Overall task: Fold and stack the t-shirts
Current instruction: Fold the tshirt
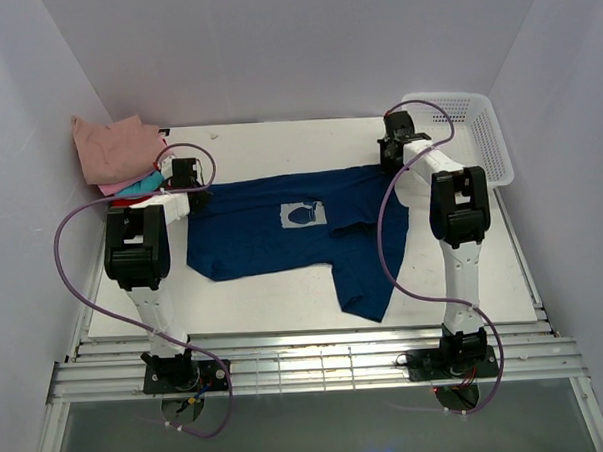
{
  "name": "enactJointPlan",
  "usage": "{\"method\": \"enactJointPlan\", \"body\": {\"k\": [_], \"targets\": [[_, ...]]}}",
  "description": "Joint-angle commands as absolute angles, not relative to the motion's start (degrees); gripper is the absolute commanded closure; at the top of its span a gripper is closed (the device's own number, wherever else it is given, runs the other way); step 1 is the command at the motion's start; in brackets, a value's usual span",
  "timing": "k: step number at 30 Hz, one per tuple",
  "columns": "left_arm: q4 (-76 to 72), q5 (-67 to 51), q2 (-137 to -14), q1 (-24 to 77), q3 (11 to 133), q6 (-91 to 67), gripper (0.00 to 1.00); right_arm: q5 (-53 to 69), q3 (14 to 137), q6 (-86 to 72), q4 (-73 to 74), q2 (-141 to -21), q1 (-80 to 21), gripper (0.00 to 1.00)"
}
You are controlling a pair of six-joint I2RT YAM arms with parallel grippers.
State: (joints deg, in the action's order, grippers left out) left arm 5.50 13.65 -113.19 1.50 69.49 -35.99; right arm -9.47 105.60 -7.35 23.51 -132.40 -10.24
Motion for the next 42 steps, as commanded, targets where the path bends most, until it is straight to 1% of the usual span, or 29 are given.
{"method": "enactJointPlan", "body": {"k": [1,11,15,17,19,20,21,22,23,25,26,27,28,29,30,31,33,34,35,36,38,39,42], "targets": [[8.35,13.80,-115.66,0.62,70.13,-35.86,1.00,-11.25,107.31,-7.47,26.46,-136.23,-9.14,0.92],[9.84,11.34,-122.16,0.62,79.88,-34.72,1.00,-10.28,119.95,-9.05,28.92,-142.02,-8.44,0.92],[9.85,10.37,-123.66,0.62,83.92,-33.67,1.00,-8.97,122.95,-8.79,27.61,-142.91,-7.65,0.92],[9.14,9.41,-123.49,0.62,84.55,-32.44,1.00,-7.83,122.44,-7.74,25.68,-141.34,-7.47,0.92],[6.16,8.36,-121.91,0.70,83.42,-31.82,1.00,-5.28,118.06,-6.60,19.01,-138.53,-7.30,0.92],[3.54,8.26,-119.12,0.88,82.63,-31.38,1.00,-3.62,115.69,-5.55,15.94,-134.25,-7.21,0.91],[2.04,8.17,-117.26,0.97,81.83,-31.03,1.00,-2.82,113.31,-4.93,12.69,-131.95,-7.21,0.90],[0.98,8.35,-115.33,1.23,80.35,-30.68,1.00,-2.73,108.94,-4.40,7.09,-129.40,-7.21,0.86],[0.01,9.39,-113.22,1.49,79.46,-30.24,0.98,-2.38,106.98,-3.87,4.77,-124.07,-7.21,0.83],[-4.82,10.80,-106.20,2.63,77.62,-28.48,0.91,-1.50,102.25,-2.73,-0.41,-118.77,-7.21,0.77],[-6.66,12.38,-103.65,3.07,75.69,-27.95,0.73,-1.23,101.17,-2.46,-1.40,-113.87,-7.21,0.76],[-7.11,13.09,-98.58,3.77,74.46,-27.78,0.62,-0.62,100.12,-2.11,-1.58,-111.56,-7.21,0.73],[-7.38,13.79,-95.92,4.13,73.14,-27.77,0.51,-0.53,97.93,-2.28,-1.50,-109.10,-7.21,0.64],[-7.47,14.41,-93.19,4.48,70.17,-27.77,0.40,0.52,96.78,-2.72,-0.36,-104.55,-7.21,0.61],[-6.25,15.46,-88.20,5.00,68.66,-27.95,0.38,2.79,95.46,-3.86,0.43,-102.50,-7.29,0.59],[-5.20,15.90,-85.72,5.53,66.99,-29.34,0.37,3.77,93.88,-4.30,2.35,-100.22,-7.47,0.57],[-1.78,17.04,-79.58,6.93,61.21,-30.49,0.37,5.97,87.56,-5.09,5.26,-93.80,-8.69,0.56],[-0.37,17.75,-78.15,7.73,59.52,-31.63,0.38,6.06,85.10,-6.14,6.23,-89.78,-9.40,0.56],[3.39,18.45,-77.00,8.78,57.85,-32.25,0.38,6.33,80.03,-6.41,7.81,-87.82,-10.27,0.56],[4.82,19.15,-75.95,9.40,54.61,-32.60,0.40,5.81,77.28,-6.68,8.52,-86.15,-12.46,0.55],[8.24,21.70,-74.01,10.63,51.43,-33.74,0.41,4.14,72.18,-7.82,9.84,-81.94,-15.28,0.55],[9.31,22.58,-73.74,10.81,49.94,-34.01,0.41,2.56,67.29,-8.26,10.89,-80.87,-18.43,0.55],[12.03,24.17,-73.13,10.99,45.01,-35.50,0.41,0.27,59.01,-11.07,12.04,-77.88,-23.97,0.55]]}}
